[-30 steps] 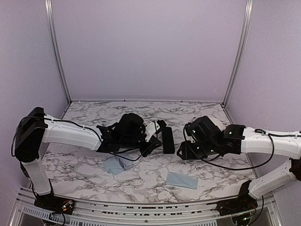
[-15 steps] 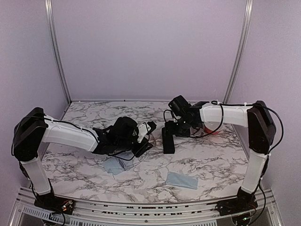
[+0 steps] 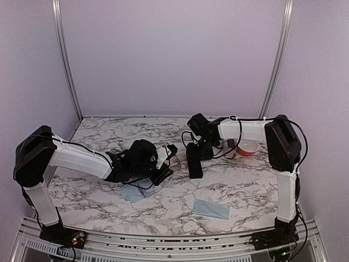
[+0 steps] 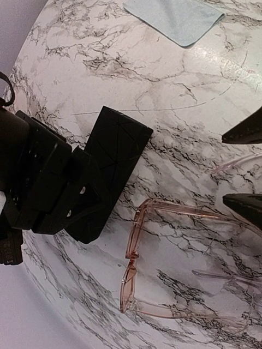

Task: Organize the sunglasses
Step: Pick up the sunglasses case from the center of the board.

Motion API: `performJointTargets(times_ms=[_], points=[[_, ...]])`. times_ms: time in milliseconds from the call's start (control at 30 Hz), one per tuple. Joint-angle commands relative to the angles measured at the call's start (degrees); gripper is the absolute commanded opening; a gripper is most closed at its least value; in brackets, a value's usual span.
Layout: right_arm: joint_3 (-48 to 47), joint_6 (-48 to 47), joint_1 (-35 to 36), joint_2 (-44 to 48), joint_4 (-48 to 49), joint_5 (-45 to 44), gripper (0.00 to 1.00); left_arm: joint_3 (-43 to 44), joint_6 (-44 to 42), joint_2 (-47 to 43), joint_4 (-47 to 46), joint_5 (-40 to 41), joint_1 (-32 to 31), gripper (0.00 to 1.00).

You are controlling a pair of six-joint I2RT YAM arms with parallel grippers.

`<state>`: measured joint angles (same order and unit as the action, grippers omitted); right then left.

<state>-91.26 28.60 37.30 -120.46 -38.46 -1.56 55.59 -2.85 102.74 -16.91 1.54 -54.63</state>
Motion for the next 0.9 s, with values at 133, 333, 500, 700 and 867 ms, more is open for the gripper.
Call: performJointTargets(times_ms=[133, 333, 500, 700, 867], points=[[-0.61, -1.48, -0.17, -1.27, -1.35, 1.53, 0.6, 0.3, 0.56, -0.38, -2.43, -1.13, 0.36, 0.31], [-0.81, -2.64, 0.53, -0.91, -0.89, 2.2, 0.62, 0.65, 0.84, 0.34, -2.52, -1.52, 0.34, 0.3], [-0.82, -3.04, 0.89, -1.19, -1.17, 1.56, 0.6, 0.83, 0.93, 0.88, -2.52, -1.54, 0.32, 0.3], [-1.36, -3.66, 1.54, -2.1, -1.82, 0.98, 0.61, 0.96, 0.85, 1.19, -2.56, -1.63, 0.36, 0.3], [-1.92, -3.86, 2.07, -2.32, -2.59, -0.57, 0.56, 1.16, 0.97, 1.49, -2.56, -1.78, 0.32, 0.3]])
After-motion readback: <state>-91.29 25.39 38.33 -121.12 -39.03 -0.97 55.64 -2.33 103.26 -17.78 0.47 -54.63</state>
